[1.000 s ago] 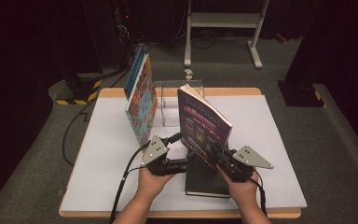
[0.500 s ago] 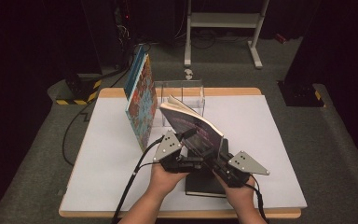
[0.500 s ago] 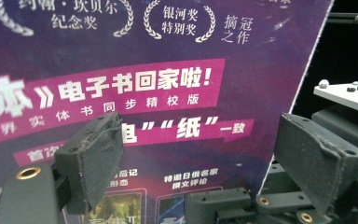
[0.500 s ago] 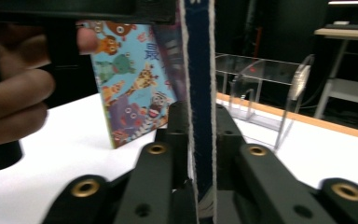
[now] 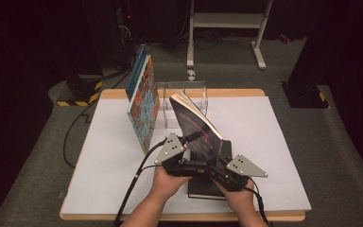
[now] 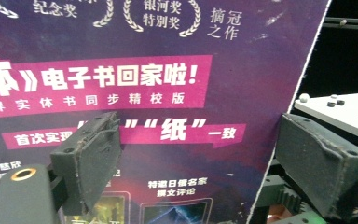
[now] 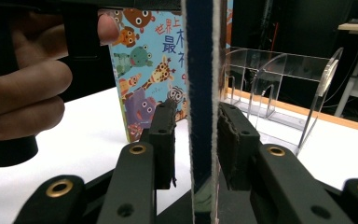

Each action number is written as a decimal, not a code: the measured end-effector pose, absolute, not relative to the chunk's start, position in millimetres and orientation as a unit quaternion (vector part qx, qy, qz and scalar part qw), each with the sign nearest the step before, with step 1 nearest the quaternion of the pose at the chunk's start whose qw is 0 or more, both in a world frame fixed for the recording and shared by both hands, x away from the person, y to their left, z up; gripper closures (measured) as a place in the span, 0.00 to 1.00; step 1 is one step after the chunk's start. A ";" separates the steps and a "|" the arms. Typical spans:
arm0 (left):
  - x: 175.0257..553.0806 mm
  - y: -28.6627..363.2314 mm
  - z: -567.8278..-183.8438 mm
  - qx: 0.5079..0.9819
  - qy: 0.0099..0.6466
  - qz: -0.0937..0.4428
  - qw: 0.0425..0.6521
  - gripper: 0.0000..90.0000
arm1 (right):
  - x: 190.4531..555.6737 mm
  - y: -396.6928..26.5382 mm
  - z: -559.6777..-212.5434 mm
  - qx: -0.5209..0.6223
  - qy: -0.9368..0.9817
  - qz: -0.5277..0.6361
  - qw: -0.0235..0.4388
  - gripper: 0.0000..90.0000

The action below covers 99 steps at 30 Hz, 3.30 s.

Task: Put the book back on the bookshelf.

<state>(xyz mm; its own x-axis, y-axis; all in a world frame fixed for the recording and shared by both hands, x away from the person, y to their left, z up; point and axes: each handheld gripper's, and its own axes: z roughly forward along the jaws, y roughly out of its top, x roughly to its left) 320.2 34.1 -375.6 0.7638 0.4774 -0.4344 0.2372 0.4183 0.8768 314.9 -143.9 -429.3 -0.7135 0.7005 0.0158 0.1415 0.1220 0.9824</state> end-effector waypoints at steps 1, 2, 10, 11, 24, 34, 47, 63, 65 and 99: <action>318.9 34.5 -376.2 0.533 0.335 0.079 0.773 0.14 | 314.7 -142.4 -429.6 0.296 0.711 0.592 0.236 0.76; 318.0 34.4 -376.4 0.531 0.335 0.079 0.774 0.14 | 314.6 -141.8 -429.7 0.296 0.711 0.592 0.236 0.76; 311.3 31.8 -378.5 0.526 0.331 0.096 0.777 0.11 | 313.8 -137.9 -430.6 0.291 0.713 0.594 0.233 0.76; 311.3 31.0 -378.5 0.525 0.333 0.098 0.777 0.11 | 313.5 -137.5 -430.8 0.291 0.713 0.595 0.231 0.75; 312.8 36.4 -381.7 0.522 0.349 0.124 0.768 0.15 | 311.2 -132.0 -433.7 0.265 0.722 0.608 0.198 0.61; 312.3 35.3 -389.4 0.537 0.360 0.165 0.745 0.17 | 309.6 -125.2 -435.1 0.257 0.724 0.611 0.191 0.58; 308.8 40.1 -396.3 0.540 0.356 0.165 0.745 0.27 | 308.3 -125.9 -439.4 0.254 0.732 0.606 0.178 0.55; 307.0 43.9 -398.5 0.549 0.344 0.202 0.735 0.53 | 297.7 -167.2 -446.8 0.252 0.730 0.610 0.176 0.51; 307.0 43.4 -398.3 0.551 0.342 0.205 0.733 0.55 | 300.6 -175.2 -445.4 0.268 0.721 0.609 0.193 0.52; 320.1 55.3 -386.9 0.544 0.343 0.263 0.719 0.93 | 322.5 -205.2 -455.6 0.346 0.695 0.593 0.215 0.53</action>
<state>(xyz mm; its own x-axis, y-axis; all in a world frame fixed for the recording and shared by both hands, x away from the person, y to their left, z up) 320.1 55.3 -386.9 0.6259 0.7518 -0.2075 -0.0052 0.2700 0.9629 322.5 -205.2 -455.6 -0.6686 0.7352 0.1116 0.2253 0.0572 0.9726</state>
